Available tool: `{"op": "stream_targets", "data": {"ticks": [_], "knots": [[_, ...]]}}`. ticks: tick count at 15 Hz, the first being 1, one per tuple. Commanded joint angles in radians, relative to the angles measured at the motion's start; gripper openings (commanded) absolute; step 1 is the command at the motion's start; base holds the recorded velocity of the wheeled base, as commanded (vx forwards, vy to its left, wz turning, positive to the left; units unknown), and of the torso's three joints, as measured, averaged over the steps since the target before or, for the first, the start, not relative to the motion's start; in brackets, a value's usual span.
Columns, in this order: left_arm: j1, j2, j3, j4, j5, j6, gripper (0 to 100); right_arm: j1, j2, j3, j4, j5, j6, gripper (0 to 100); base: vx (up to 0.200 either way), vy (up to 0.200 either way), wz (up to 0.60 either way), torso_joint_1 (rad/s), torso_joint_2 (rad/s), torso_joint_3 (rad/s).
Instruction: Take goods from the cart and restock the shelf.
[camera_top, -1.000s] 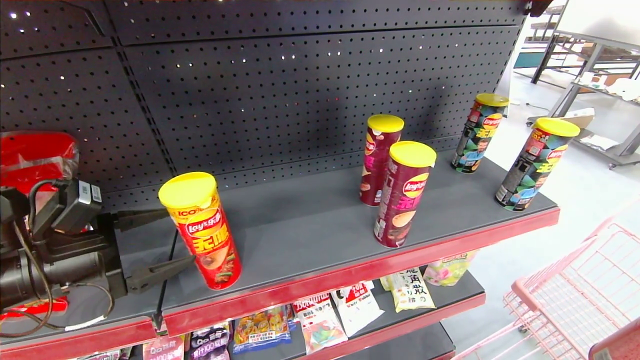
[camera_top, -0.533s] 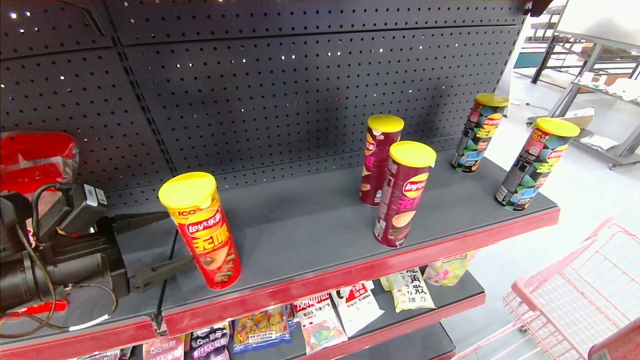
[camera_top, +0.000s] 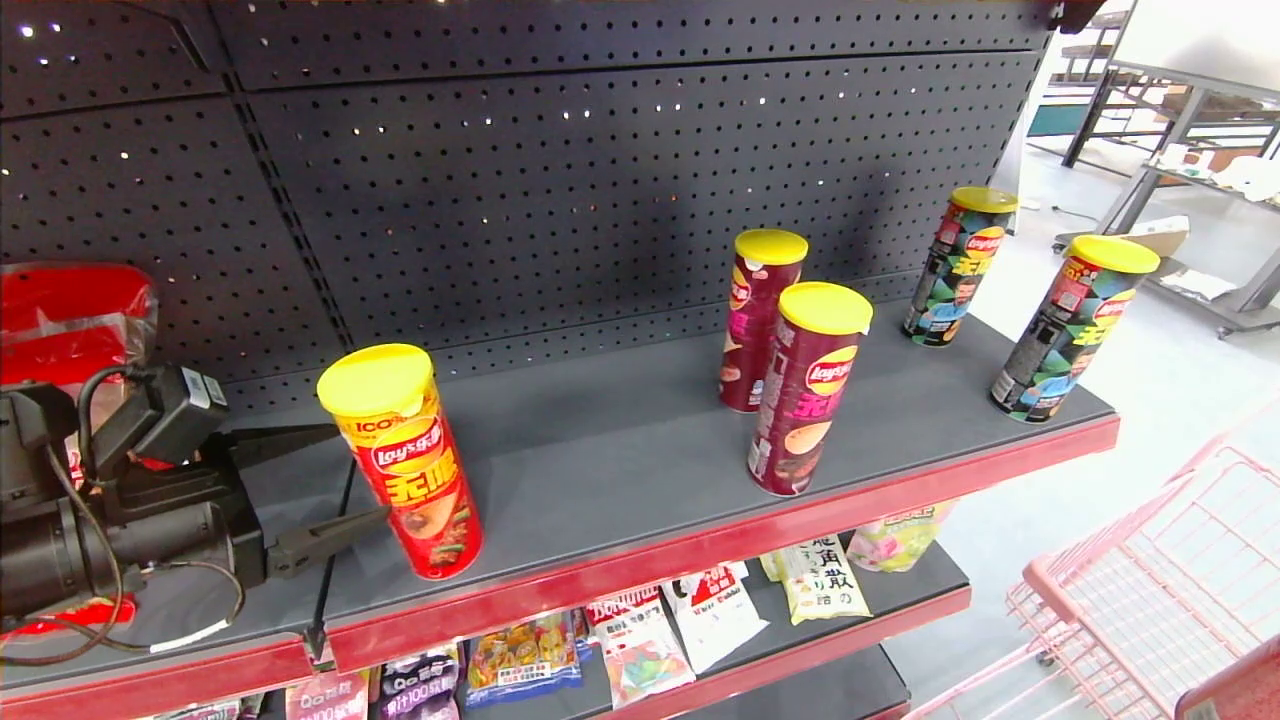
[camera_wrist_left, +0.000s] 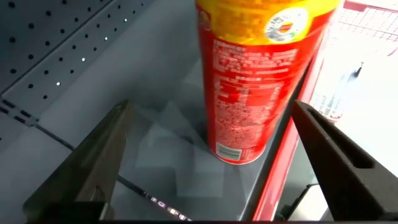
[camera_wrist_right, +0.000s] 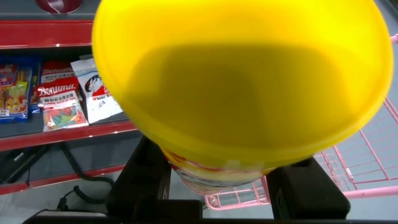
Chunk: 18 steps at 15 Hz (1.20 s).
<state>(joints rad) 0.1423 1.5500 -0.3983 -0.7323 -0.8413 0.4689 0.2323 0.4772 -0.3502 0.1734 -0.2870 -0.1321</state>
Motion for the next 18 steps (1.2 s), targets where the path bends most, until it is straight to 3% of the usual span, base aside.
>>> {"op": "stream_targets", "data": {"ticks": [1, 18], "knots": [[0.0, 0.015, -0.005, -0.001, 0.002, -0.001, 100, 0.001, 0.001, 0.004, 0.0, 0.0, -0.001, 0, 0.0, 0.0, 0.0, 0.0, 0.0, 0.0], [0.037, 0.032, -0.01, -0.001, 0.068, -0.004, 100, 0.001, 0.003, 0.005, 0.0, 0.003, 0.0, 0, 0.0, 0.0, 0.0, 0.0, 0.0, 0.0]]}}
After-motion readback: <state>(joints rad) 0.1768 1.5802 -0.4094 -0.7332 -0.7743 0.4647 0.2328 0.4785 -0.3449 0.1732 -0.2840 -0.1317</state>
